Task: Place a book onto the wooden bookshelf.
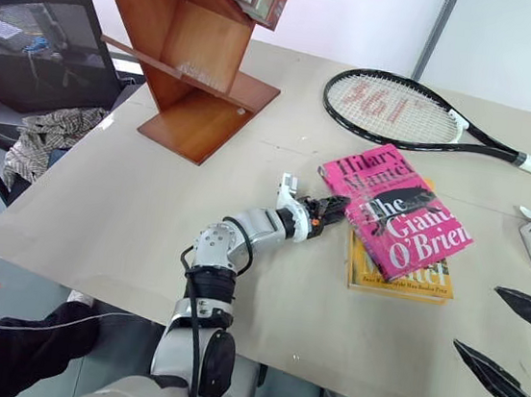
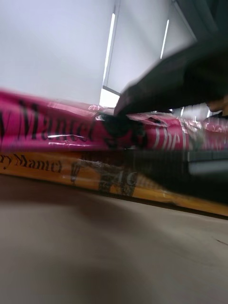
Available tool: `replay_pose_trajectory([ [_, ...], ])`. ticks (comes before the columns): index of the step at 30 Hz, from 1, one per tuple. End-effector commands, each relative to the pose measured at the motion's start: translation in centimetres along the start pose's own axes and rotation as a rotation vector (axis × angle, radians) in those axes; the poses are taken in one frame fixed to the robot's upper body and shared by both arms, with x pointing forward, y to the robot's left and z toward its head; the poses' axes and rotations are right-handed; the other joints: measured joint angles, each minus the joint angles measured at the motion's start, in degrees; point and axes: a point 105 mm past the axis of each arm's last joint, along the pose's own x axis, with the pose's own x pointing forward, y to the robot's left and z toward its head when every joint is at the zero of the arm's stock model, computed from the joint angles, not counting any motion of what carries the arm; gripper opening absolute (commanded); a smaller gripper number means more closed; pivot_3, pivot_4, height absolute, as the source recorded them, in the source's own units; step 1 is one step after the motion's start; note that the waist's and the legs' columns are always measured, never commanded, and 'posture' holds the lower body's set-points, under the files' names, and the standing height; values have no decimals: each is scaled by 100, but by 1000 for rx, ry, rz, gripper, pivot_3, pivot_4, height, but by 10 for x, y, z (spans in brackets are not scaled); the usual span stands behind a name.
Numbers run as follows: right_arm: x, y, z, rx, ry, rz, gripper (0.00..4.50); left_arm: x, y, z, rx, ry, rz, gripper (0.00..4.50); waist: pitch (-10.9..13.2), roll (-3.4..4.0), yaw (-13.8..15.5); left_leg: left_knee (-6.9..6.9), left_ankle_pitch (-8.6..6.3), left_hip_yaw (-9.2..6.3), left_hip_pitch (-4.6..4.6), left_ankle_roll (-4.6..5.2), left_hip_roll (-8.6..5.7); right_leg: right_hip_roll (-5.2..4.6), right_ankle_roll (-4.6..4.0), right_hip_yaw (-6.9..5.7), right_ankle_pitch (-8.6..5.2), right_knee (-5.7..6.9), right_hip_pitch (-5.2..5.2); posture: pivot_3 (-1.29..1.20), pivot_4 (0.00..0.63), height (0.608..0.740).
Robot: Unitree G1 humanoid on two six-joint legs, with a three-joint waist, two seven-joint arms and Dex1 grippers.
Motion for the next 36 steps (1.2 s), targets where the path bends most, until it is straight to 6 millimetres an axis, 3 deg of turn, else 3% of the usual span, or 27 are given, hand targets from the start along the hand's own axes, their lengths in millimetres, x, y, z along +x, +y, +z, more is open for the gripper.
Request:
replay_pose_trajectory([
  [1, 1, 1, -3, -19, -9, 5, 4500, 2, 15, 0, -11, 4, 36, 58, -6, 1, 1, 0, 0, 2, 0, 0, 2, -2, 0, -5, 0, 0, 3, 0, 150, 740],
  [6, 3, -1, -6, -32, -10, 4, 4500, -6, 14, 12, 36, -23, 11, 58, -16, -1, -1, 0, -1, 14, 2, -2, 2, -22, 2, -18, -1, -1, 12, 0, 150, 740],
  [14, 11, -2, -6, -43, -40, 25, 4500, -51, -25, 36, 320, -105, -118, 58, -13, -3, -46, -18, 1, 4, -9, 1, 13, -22, -1, -6, 0, -1, -12, 0, 150, 740],
  [18, 22, -7, -6, -50, -64, 57, 4500, -79, -69, 43, 809, -137, -161, 58, 8, -26, -39, -25, 3, 6, -17, 3, 11, -18, -3, -10, 1, -9, -20, 0, 150, 740],
  [23, 37, -16, -2, -68, -94, 106, 4500, -104, -124, 54, 1220, -198, -230, 58, 9, -23, 10, -27, 1, 21, -12, -1, 11, -33, -3, -13, 1, -15, -14, 0, 150, 740],
  [27, 45, -26, 1, -85, -106, 129, 4500, -123, -146, 58, 1588, -233, -225, 58, 12, -18, -39, -31, 2, 27, -13, 2, 13, -32, -3, -8, 0, -18, -13, 0, 150, 740],
  [30, 53, -33, 5, -100, -119, 147, 4500, -140, -168, 72, 1915, -356, -166, 58, 18, -14, -46, -41, 14, 38, -13, 23, 15, -30, -3, -4, 0, -22, -16, 0, 150, 740],
  [33, 62, -38, 11, -110, -138, 167, 4500, -158, -189, 73, 2357, -374, -122, 58, 31, -17, -43, -41, 17, 38, -15, 26, 19, -30, -4, -4, 0, -21, -20, 0, 150, 740],
  [36, 72, -40, 18, -119, -159, 186, 4500, -178, -199, 79, 2922, -323, 23, 58, 38, -22, -35, -45, 16, 40, -17, 27, 23, -32, -4, -3, 1, -24, -22, 0, 150, 740],
])
